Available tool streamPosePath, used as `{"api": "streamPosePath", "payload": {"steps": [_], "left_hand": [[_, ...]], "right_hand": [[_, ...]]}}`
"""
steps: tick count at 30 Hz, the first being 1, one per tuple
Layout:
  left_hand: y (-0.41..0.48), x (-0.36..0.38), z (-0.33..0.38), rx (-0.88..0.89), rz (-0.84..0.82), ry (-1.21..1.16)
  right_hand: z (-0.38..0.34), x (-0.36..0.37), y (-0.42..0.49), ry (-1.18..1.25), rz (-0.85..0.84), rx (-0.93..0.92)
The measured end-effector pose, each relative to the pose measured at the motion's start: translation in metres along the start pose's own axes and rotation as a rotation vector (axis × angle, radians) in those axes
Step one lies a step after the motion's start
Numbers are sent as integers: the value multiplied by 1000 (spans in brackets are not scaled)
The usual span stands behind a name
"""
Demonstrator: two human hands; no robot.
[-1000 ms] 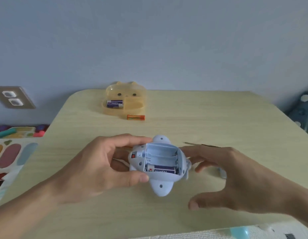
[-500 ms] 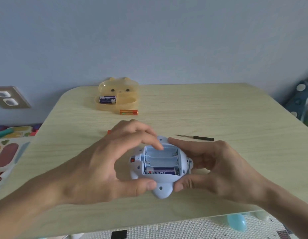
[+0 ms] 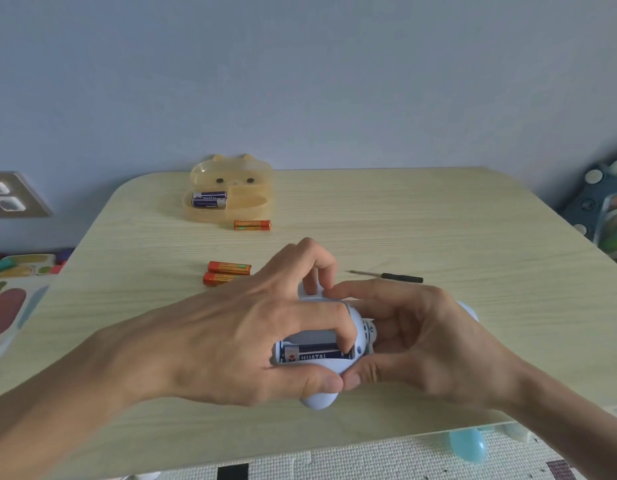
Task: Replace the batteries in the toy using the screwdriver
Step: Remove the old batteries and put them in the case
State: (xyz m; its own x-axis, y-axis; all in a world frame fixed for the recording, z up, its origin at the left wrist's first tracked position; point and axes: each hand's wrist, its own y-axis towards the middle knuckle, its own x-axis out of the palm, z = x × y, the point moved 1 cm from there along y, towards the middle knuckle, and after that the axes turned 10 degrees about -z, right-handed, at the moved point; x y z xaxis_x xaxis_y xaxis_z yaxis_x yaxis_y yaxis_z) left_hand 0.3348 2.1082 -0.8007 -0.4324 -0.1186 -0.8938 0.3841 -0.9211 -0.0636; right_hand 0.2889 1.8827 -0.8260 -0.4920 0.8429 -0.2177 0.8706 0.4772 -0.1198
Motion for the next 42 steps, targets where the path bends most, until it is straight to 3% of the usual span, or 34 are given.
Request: {"api": "streamPosePath", "payload": {"steps": [6,21,29,33,36,40,42], "left_hand": [[5,9,-4,20,26,-19],[5,10,-6,1,65,-78],[-23,3,-23,-139,59,-196],[-28,9,-26,-156,137,-282],[-26,6,-22,-185,155,-367],[-27,3,-19,-224,145,-483],[-27,4,-20,-228,144,-500]], "right_hand": [[6,-1,1,121,-25,7],[6,1,3,96,-67,-10],[5,4,0,86,-24,-29],[3,6,0,63,-24,-32],[-2,6,0,-56,-3,-32],[-17,-2,0,-480,-15,-59],[-25,-5,0,-528,-18,-67]]}}
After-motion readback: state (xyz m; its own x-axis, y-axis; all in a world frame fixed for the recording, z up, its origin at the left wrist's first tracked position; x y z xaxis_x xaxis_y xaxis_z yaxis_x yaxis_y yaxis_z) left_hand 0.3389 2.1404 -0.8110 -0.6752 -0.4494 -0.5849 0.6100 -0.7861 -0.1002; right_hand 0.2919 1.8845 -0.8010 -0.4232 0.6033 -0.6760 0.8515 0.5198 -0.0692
